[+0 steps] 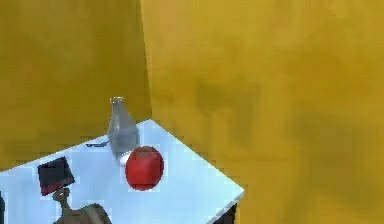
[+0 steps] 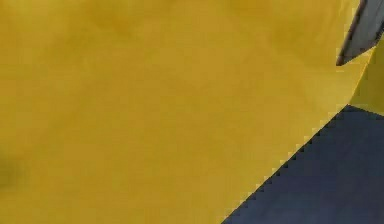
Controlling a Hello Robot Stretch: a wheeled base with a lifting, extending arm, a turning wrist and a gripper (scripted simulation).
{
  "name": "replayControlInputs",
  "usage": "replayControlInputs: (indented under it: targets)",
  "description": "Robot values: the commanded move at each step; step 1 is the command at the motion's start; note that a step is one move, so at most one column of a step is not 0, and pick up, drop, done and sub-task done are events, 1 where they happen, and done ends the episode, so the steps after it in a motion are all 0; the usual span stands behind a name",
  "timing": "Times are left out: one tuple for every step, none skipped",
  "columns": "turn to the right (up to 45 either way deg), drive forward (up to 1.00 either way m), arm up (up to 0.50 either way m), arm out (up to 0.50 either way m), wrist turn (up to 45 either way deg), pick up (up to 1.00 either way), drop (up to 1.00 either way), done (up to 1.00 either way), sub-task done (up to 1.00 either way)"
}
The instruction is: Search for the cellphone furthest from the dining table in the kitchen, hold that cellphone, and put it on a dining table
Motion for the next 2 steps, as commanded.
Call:
replayControlInputs:
  targets:
    - [-45.0,0.00,0.00,0.00,0.0,0.00,0.00,0.00,0.00]
    - [-45.0,0.00,0.00,0.00,0.0,0.00,0.00,0.00,0.00]
